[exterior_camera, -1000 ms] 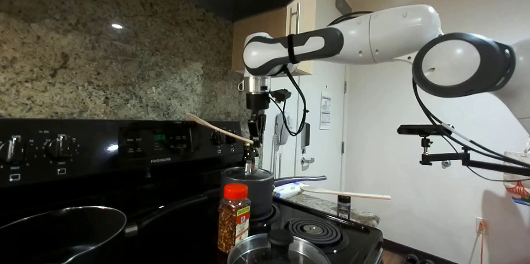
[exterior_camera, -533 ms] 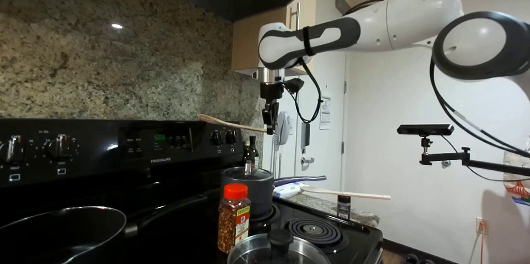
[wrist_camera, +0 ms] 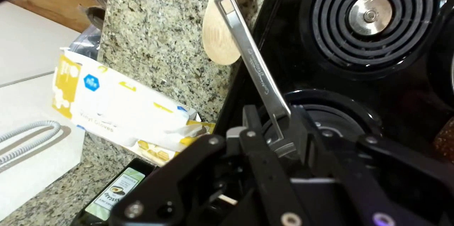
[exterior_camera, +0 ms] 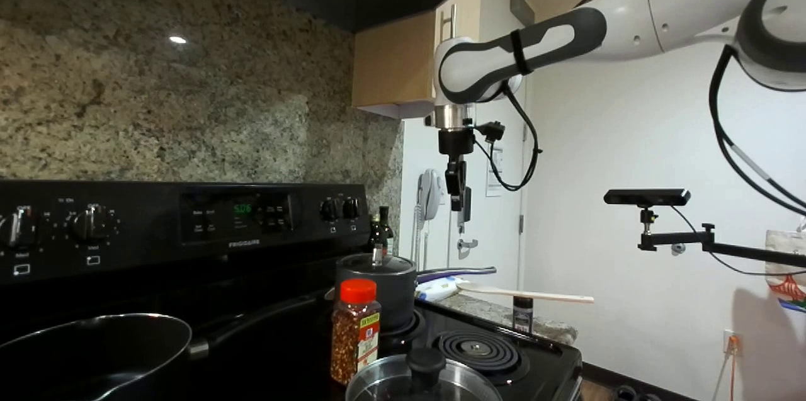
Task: Move the black pot to the left side of the stove, pick up the jar with the orange lid from the right side of the counter and place it in-between the two pots on the stove, remove the wooden spoon from the black pot on the left and put it on the stove
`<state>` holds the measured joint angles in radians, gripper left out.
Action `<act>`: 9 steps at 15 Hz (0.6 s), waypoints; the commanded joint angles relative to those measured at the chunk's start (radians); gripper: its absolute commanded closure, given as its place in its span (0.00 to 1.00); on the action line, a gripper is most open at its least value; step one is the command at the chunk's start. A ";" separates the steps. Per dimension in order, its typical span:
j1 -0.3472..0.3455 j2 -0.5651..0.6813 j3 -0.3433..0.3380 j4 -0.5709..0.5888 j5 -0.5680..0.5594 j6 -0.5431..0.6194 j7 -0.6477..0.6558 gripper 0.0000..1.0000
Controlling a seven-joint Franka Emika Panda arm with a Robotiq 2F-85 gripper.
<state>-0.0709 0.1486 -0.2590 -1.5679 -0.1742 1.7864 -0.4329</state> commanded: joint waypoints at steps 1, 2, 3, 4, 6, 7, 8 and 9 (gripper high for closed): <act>-0.043 -0.006 0.049 -0.002 -0.006 -0.005 0.003 0.70; -0.042 -0.009 0.051 -0.005 -0.006 -0.005 0.003 0.70; -0.042 -0.009 0.053 -0.006 -0.006 -0.005 0.003 0.70; -0.042 -0.009 0.054 -0.007 -0.006 -0.005 0.003 0.70; -0.042 -0.009 0.054 -0.007 -0.006 -0.004 0.003 0.70; -0.042 -0.009 0.054 -0.007 -0.006 -0.004 0.003 0.70; -0.042 -0.009 0.054 -0.007 -0.006 -0.004 0.003 0.70; -0.042 -0.009 0.054 -0.007 -0.006 -0.004 0.003 0.70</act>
<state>-0.0734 0.1393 -0.2475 -1.5802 -0.1749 1.7873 -0.4329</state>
